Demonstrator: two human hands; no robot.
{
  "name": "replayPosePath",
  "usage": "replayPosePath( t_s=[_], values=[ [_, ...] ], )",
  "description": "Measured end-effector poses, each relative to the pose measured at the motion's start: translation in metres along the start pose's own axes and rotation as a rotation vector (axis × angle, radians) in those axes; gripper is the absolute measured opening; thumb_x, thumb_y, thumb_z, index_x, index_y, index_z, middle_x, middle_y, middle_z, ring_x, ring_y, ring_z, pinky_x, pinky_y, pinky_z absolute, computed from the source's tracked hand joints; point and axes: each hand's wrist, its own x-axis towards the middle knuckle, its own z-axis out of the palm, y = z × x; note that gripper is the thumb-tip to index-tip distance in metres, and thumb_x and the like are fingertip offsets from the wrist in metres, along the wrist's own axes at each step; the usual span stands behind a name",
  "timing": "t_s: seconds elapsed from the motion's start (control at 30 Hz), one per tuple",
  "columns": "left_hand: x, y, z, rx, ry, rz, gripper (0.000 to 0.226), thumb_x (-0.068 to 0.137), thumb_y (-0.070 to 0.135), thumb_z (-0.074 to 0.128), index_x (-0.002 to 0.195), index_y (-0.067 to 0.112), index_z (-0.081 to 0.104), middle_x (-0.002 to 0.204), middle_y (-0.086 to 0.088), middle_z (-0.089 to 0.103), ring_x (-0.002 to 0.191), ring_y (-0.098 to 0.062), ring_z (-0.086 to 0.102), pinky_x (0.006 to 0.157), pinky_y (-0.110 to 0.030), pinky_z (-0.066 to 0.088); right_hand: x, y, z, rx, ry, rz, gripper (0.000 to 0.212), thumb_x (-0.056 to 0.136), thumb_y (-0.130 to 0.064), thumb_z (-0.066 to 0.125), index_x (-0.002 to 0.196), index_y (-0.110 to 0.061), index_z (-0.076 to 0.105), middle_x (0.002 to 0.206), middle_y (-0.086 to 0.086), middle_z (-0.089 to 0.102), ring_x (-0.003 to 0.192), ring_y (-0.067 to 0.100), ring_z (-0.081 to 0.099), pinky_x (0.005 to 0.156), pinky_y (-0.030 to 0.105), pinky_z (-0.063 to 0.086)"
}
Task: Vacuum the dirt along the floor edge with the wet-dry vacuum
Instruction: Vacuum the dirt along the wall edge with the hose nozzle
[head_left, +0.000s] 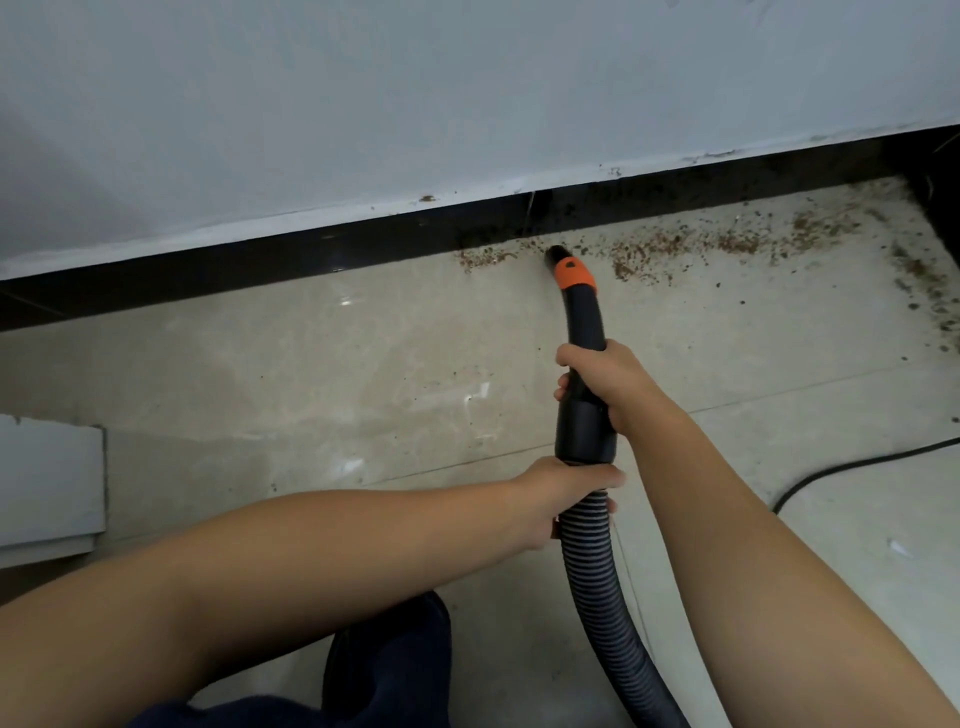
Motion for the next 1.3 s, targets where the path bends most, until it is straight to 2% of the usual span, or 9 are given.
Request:
replayPosePath(
  t_s=[0.17, 0.37, 0.5, 0.63, 0.73, 0.87, 1.0, 1.3],
  values=[
    [0.009, 0.022, 0.016, 0.047, -0.041, 0.019, 0.013, 0.084, 0.016, 0.07, 0.089, 0.012, 0.059, 0.072, -0.005, 0.064, 0.065, -0.017, 0.061, 0.081, -0.035, 0.053, 0.012, -0.012, -0.023, 0.041, 0.073, 0.012, 0.022, 0.086, -0.008, 0.06, 0.106, -0.006, 0.049, 0.065, 0.008, 0.057, 0.05, 0.019, 0.056, 0.053, 0.029, 0.052],
    [0.008, 0.023, 0.012, -0.041, -0.005, 0.024, 0.012, 0.084, 0.015, 0.069, 0.087, 0.011, 0.058, 0.071, -0.006, 0.063, 0.061, -0.018, 0.06, 0.067, -0.031, 0.053, 0.014, -0.022, -0.011, -0.055, -0.04, 0.002, 0.015, 0.086, -0.009, 0.061, 0.097, -0.008, 0.05, 0.065, 0.007, 0.057, 0.049, 0.018, 0.057, 0.048, 0.024, 0.051],
    [0.005, 0.011, 0.0, -0.114, 0.025, 0.03, 0.016, 0.082, 0.013, 0.07, 0.092, 0.009, 0.059, 0.072, -0.008, 0.063, 0.063, -0.02, 0.06, 0.075, -0.035, 0.054, 0.009, -0.02, 0.008, -0.108, -0.116, -0.013, 0.014, 0.086, -0.009, 0.061, 0.096, -0.009, 0.052, 0.067, 0.008, 0.058, 0.052, 0.019, 0.058, 0.045, 0.022, 0.05],
    [-0.003, 0.0, -0.008, -0.14, 0.025, 0.026, 0.012, 0.082, 0.013, 0.07, 0.088, 0.01, 0.06, 0.074, -0.008, 0.063, 0.065, -0.02, 0.06, 0.077, -0.036, 0.053, 0.003, -0.012, 0.021, -0.137, -0.17, -0.021, 0.013, 0.085, -0.008, 0.061, 0.095, -0.009, 0.052, 0.068, 0.009, 0.059, 0.053, 0.019, 0.058, 0.052, 0.026, 0.052],
    [-0.007, -0.009, -0.014, -0.153, 0.041, 0.022, 0.016, 0.081, 0.014, 0.071, 0.092, 0.01, 0.061, 0.077, -0.008, 0.065, 0.069, -0.021, 0.062, 0.08, -0.036, 0.054, -0.002, -0.008, 0.029, -0.166, -0.215, -0.016, 0.015, 0.085, -0.009, 0.061, 0.097, -0.009, 0.052, 0.068, 0.009, 0.06, 0.054, 0.02, 0.059, 0.057, 0.028, 0.053],
    [-0.011, -0.015, -0.023, -0.212, 0.056, 0.027, 0.02, 0.079, 0.014, 0.071, 0.095, 0.009, 0.06, 0.074, -0.008, 0.065, 0.067, -0.02, 0.062, 0.07, -0.033, 0.054, -0.008, -0.01, 0.044, -0.202, -0.276, -0.011, 0.019, 0.084, -0.009, 0.06, 0.101, -0.01, 0.051, 0.069, 0.009, 0.06, 0.054, 0.019, 0.059, 0.054, 0.027, 0.052],
    [-0.011, -0.009, -0.033, -0.193, 0.084, 0.039, 0.019, 0.081, 0.013, 0.069, 0.097, 0.007, 0.059, 0.072, -0.008, 0.064, 0.063, -0.02, 0.061, 0.065, -0.031, 0.052, -0.006, -0.012, 0.055, -0.171, -0.24, -0.025, 0.022, 0.085, -0.009, 0.06, 0.105, -0.009, 0.051, 0.069, 0.008, 0.06, 0.054, 0.019, 0.059, 0.054, 0.026, 0.051],
    [0.0, 0.018, -0.016, -0.051, 0.002, 0.027, 0.012, 0.084, 0.013, 0.068, 0.09, 0.009, 0.059, 0.072, -0.007, 0.063, 0.061, -0.017, 0.061, 0.065, -0.03, 0.053, 0.009, -0.016, 0.016, -0.01, 0.01, -0.012, 0.018, 0.086, -0.009, 0.06, 0.101, -0.009, 0.049, 0.068, 0.009, 0.058, 0.052, 0.02, 0.057, 0.054, 0.029, 0.052]
  ],
)
